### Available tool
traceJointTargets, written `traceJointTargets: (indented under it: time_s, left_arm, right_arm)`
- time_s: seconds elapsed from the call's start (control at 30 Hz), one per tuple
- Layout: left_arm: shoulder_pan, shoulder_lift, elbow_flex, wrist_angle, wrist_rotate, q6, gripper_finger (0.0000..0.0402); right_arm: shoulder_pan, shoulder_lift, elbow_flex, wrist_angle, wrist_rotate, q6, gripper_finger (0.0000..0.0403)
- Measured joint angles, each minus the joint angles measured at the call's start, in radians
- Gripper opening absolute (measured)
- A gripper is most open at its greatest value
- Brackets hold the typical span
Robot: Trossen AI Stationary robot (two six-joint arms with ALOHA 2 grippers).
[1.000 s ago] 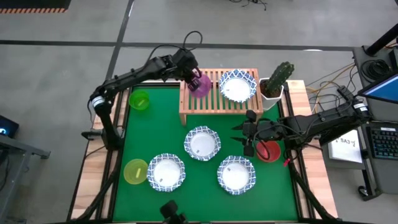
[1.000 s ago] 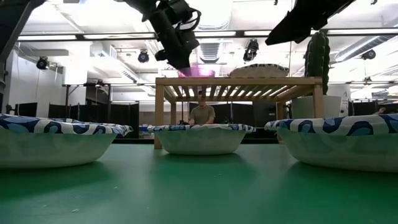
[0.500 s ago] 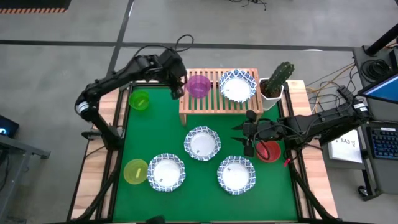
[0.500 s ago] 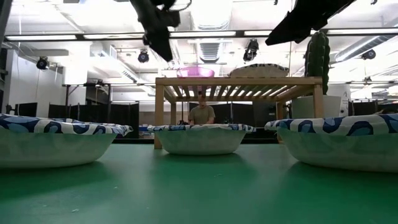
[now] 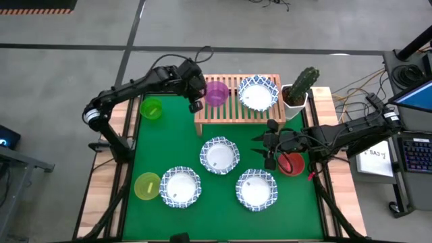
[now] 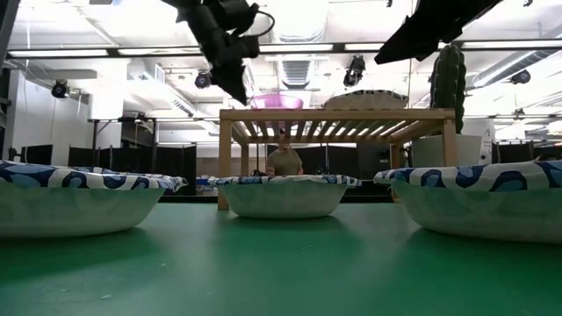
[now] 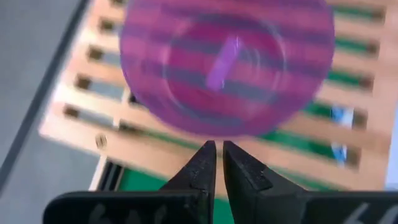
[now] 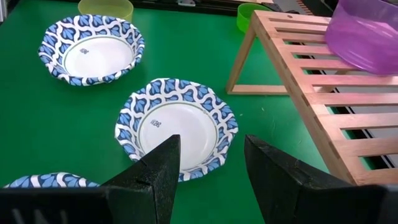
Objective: Place and stack bowls onto a shelf
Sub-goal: Put the small violet bowl on the shelf, then stack the small green bowl on the small violet bowl on the shelf
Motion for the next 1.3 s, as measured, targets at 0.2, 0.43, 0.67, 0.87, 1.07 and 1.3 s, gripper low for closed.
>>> traceJointTargets:
  time_s: [0.2, 0.43, 0.67, 0.87, 1.07, 1.3]
  left_arm:
    - [0.002, 0.008, -0.001, 0.057, -0.002, -0.037, 0.0002]
    - [0.005, -0.002, -0.001, -0.268, -0.098, -0.132, 0.0001]
    - [0.027, -0.008, -0.102, -0.437, -0.169, -0.226, 0.0001]
    - [0.088, -0.032, -0.285, -0.347, -0.204, -0.295, 0.0002]
    - [0.186, -0.077, -0.451, -0.246, -0.291, -0.358, 0.0031]
    - [0.3, -0.139, -0.569, -0.094, -0.291, -0.358, 0.0108]
  right_arm:
    - [0.0, 0.0, -0.002, 0.0, 0.005, 0.002, 0.0168]
    - [0.0, 0.0, -0.012, 0.0, 0.005, 0.002, 0.0168]
    - [0.0, 0.0, -0.024, 0.0, 0.005, 0.002, 0.0168]
    - [0.0, 0.0, -0.024, 0.004, 0.005, 0.002, 0.0168]
    - [0.0, 0.0, -0.024, 0.006, 0.005, 0.002, 0.0168]
    - [0.0, 0.0, -0.024, 0.007, 0.005, 0.002, 0.0168]
